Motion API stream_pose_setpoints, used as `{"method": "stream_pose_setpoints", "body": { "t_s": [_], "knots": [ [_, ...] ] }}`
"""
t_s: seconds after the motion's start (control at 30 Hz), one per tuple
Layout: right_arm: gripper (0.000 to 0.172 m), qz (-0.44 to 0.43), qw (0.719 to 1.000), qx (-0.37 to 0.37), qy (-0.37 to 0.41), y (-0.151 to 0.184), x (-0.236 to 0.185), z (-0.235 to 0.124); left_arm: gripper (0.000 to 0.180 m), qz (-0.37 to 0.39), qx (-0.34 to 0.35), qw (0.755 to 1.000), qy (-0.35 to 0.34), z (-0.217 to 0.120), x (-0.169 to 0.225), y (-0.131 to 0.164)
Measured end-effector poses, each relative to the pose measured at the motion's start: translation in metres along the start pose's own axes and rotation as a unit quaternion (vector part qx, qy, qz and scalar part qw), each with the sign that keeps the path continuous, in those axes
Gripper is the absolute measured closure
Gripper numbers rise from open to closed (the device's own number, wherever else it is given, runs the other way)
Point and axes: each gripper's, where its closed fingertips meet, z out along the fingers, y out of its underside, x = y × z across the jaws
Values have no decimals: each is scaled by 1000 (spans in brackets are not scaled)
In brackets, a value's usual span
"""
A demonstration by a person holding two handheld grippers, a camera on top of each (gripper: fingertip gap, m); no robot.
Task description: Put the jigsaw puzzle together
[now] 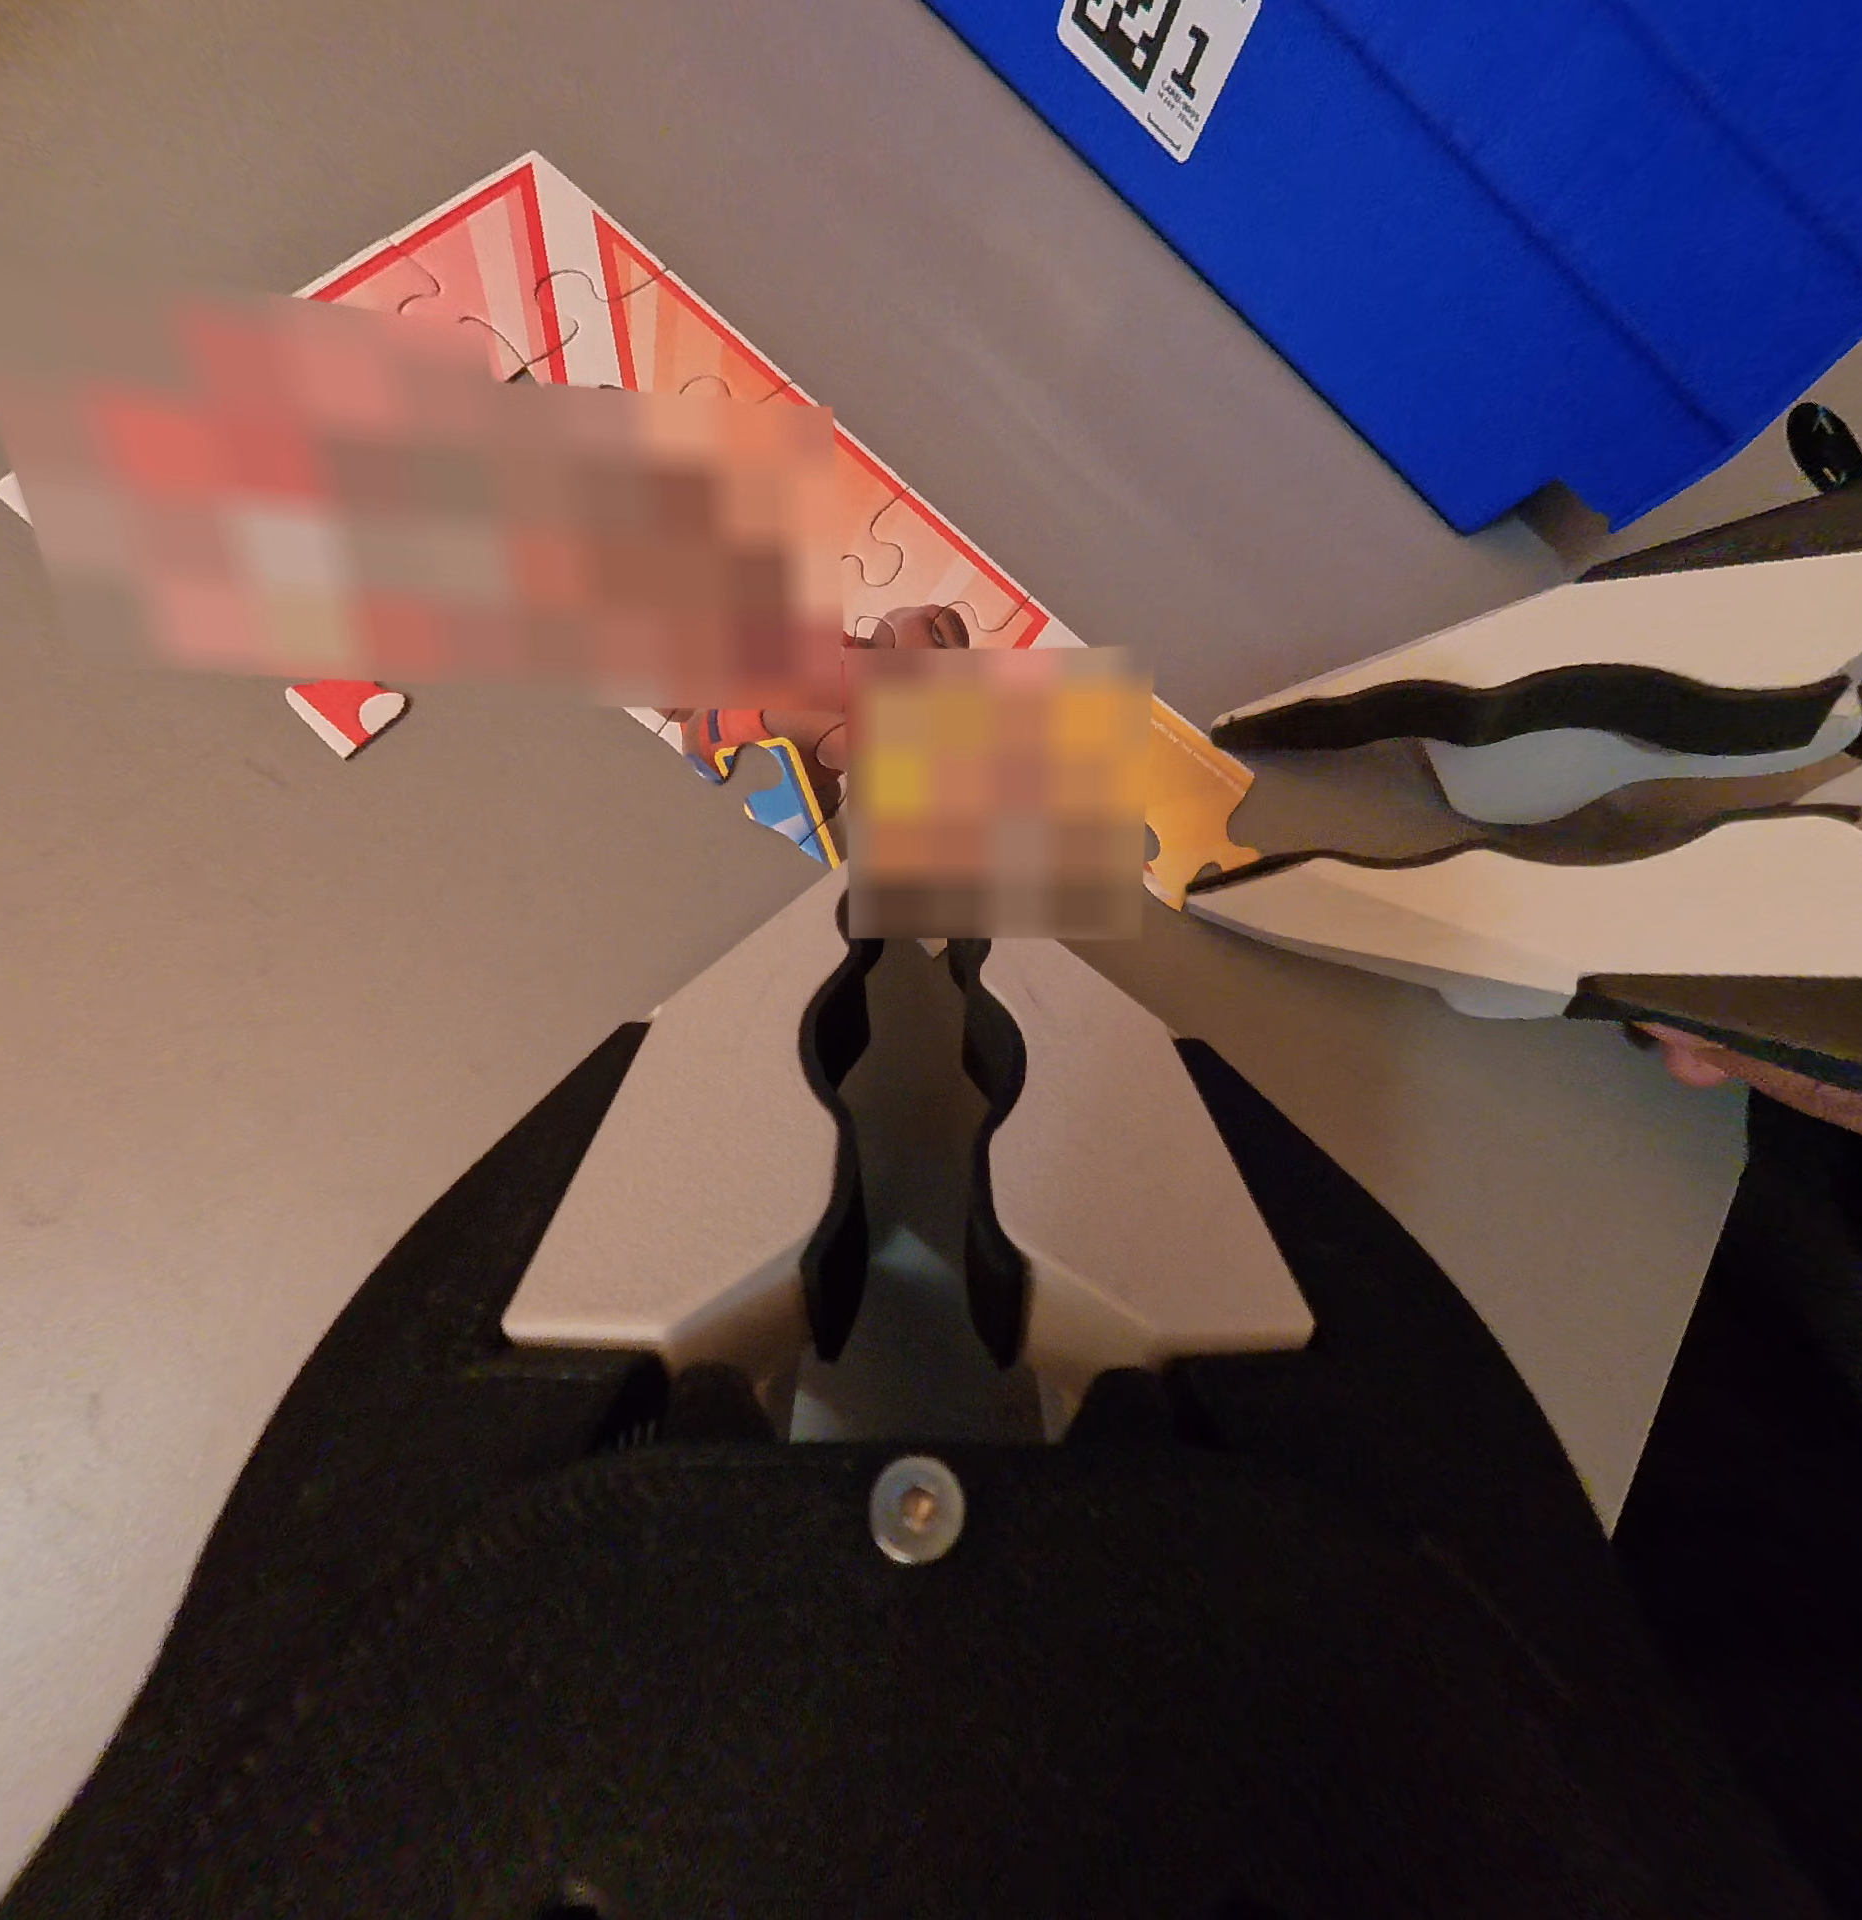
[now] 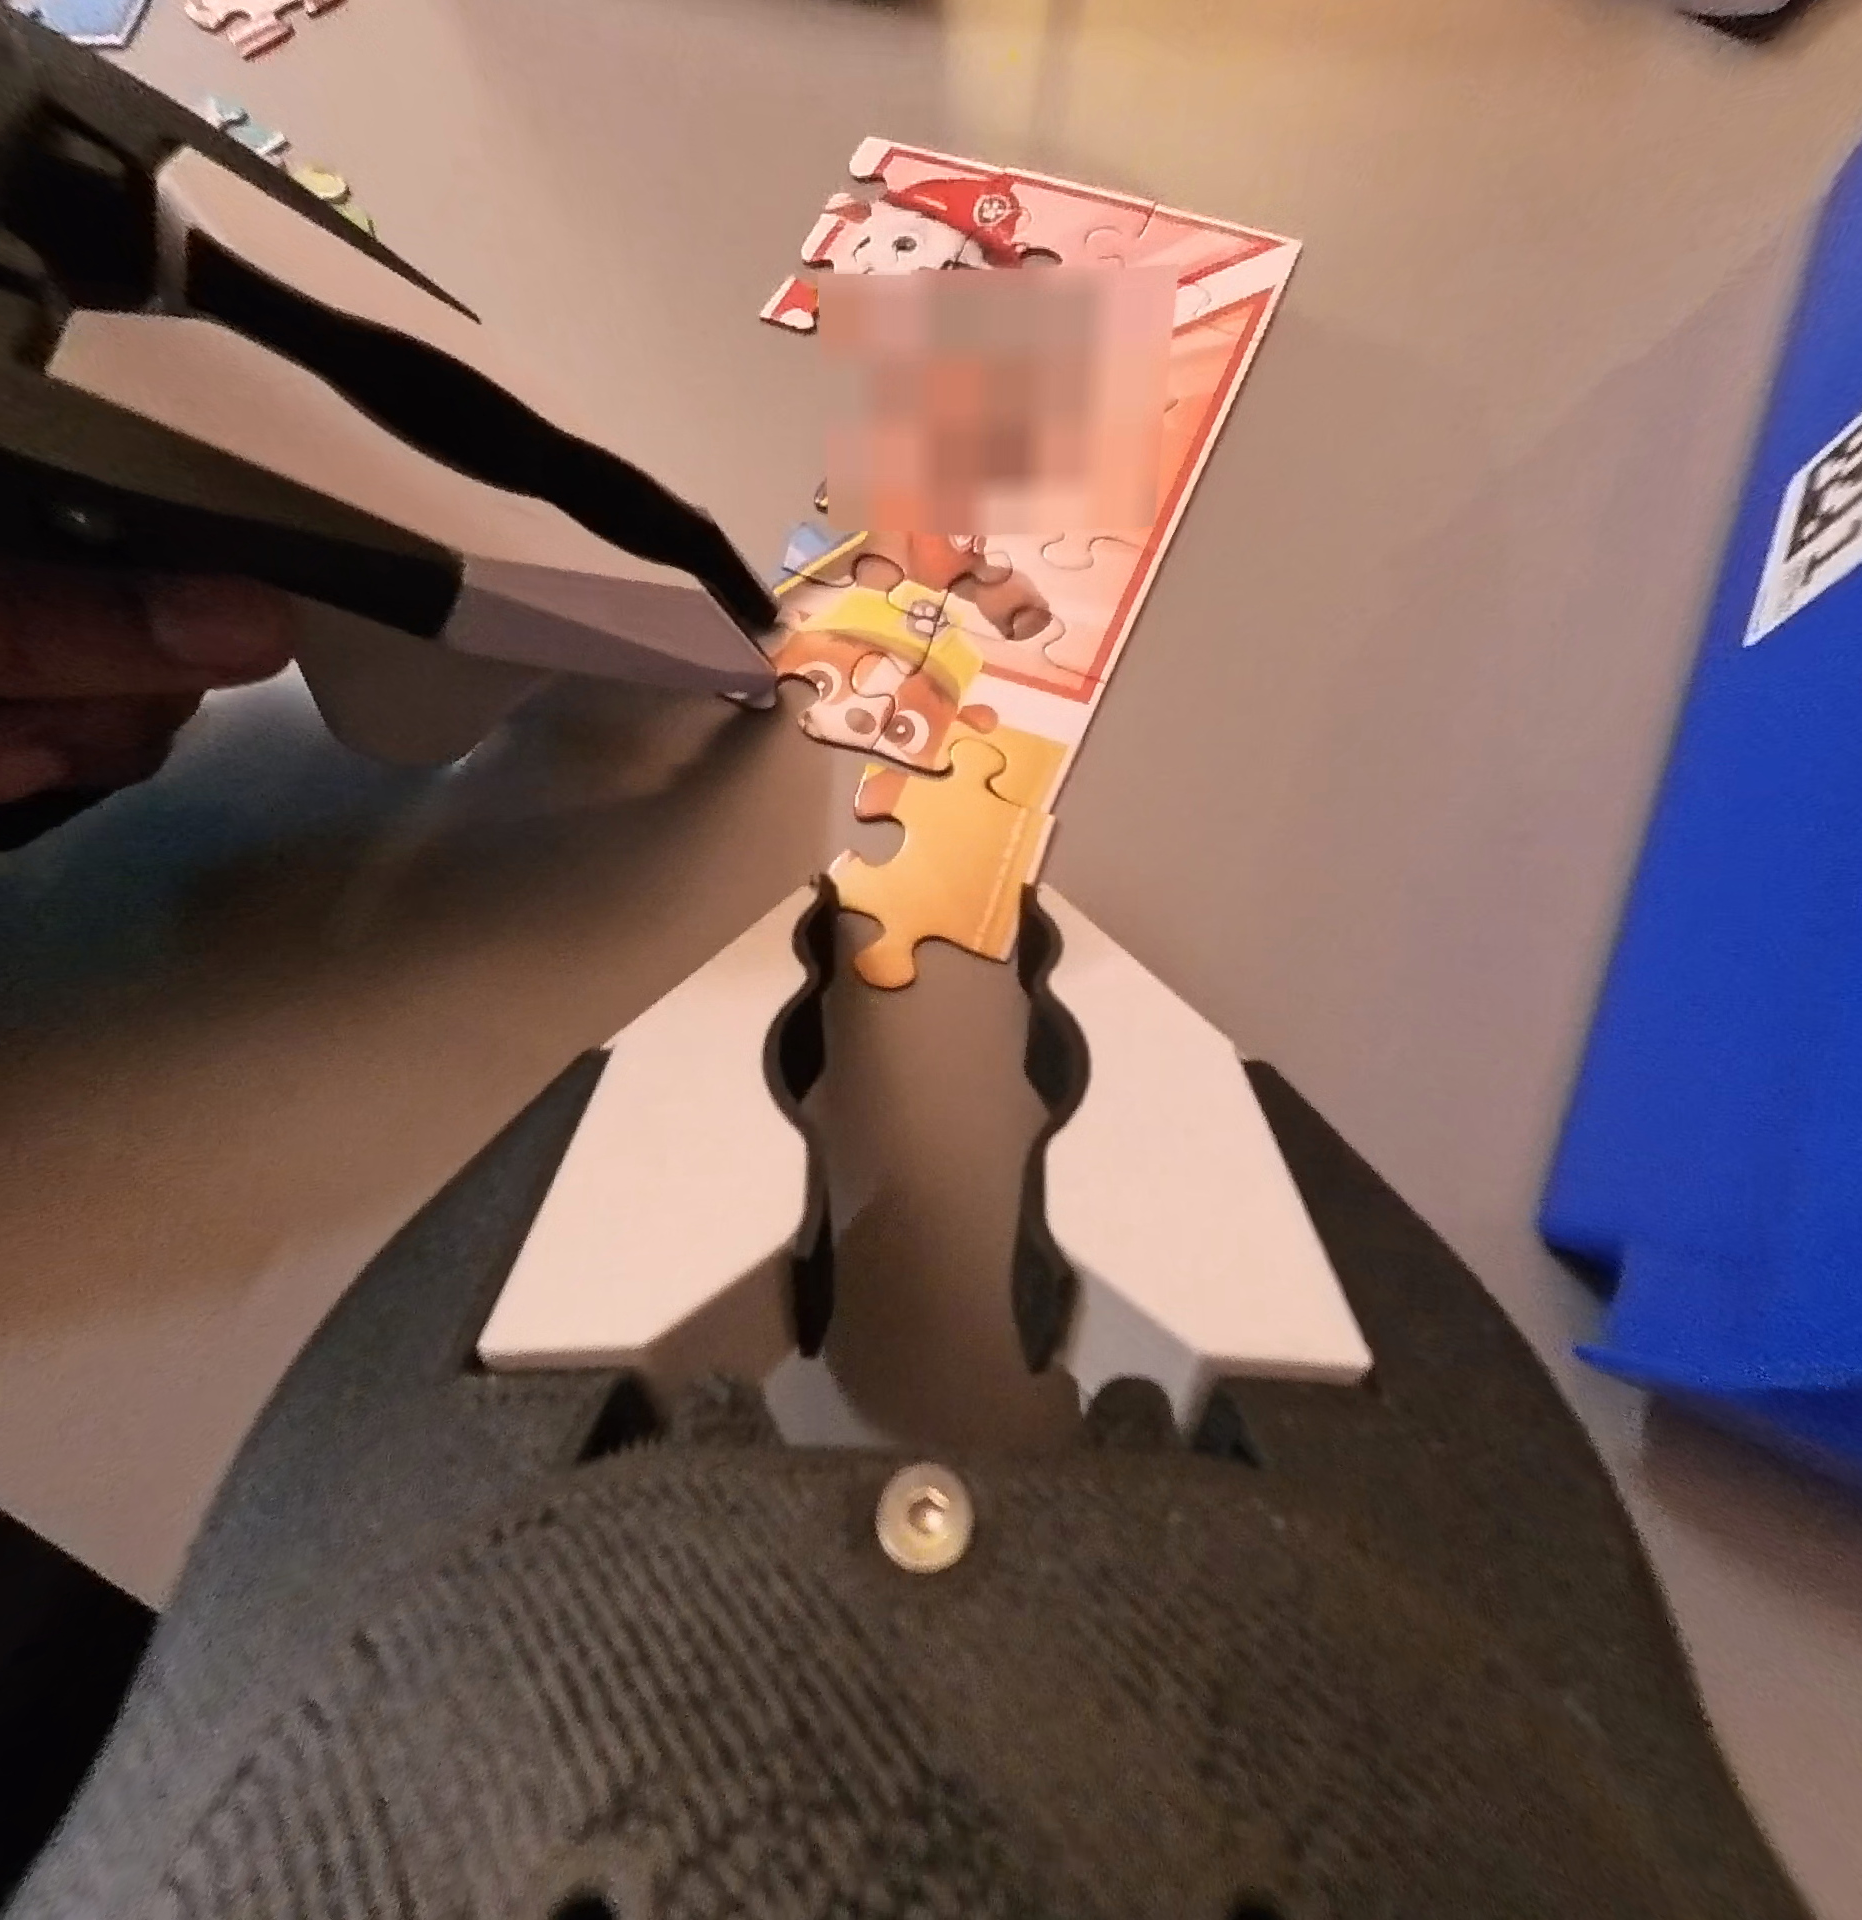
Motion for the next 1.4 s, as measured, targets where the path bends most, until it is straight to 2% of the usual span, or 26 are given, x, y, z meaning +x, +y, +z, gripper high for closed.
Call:
{"method": "stream_pose_setpoints", "body": {
  "t_s": [0.43, 0.73, 0.97, 1.0, 1.4],
  "knots": [
    [137, -10, 1000, -14, 10, 1, -1, -1, 172, 0, 0, 1000, -2, 0, 0, 0],
    [118, 0, 1000, 1, -3, -7, 0, 9, 172, 1, 0, 1000, -2, 0, 0, 0],
    [134, -3, 1000, -15, 25, -7, 4, 10, 173, 3, -1, 1000, -4, 0, 0, 0],
    [144, 2, 999, -19, 31, -7, 7, 10, 173, 3, -1, 1000, -4, 0, -1, 0],
    [146, 42, 999, -27, -4, -12, 8, 6, 174, 2, -2, 1000, -1, 0, -1, 0]
  ]
}}
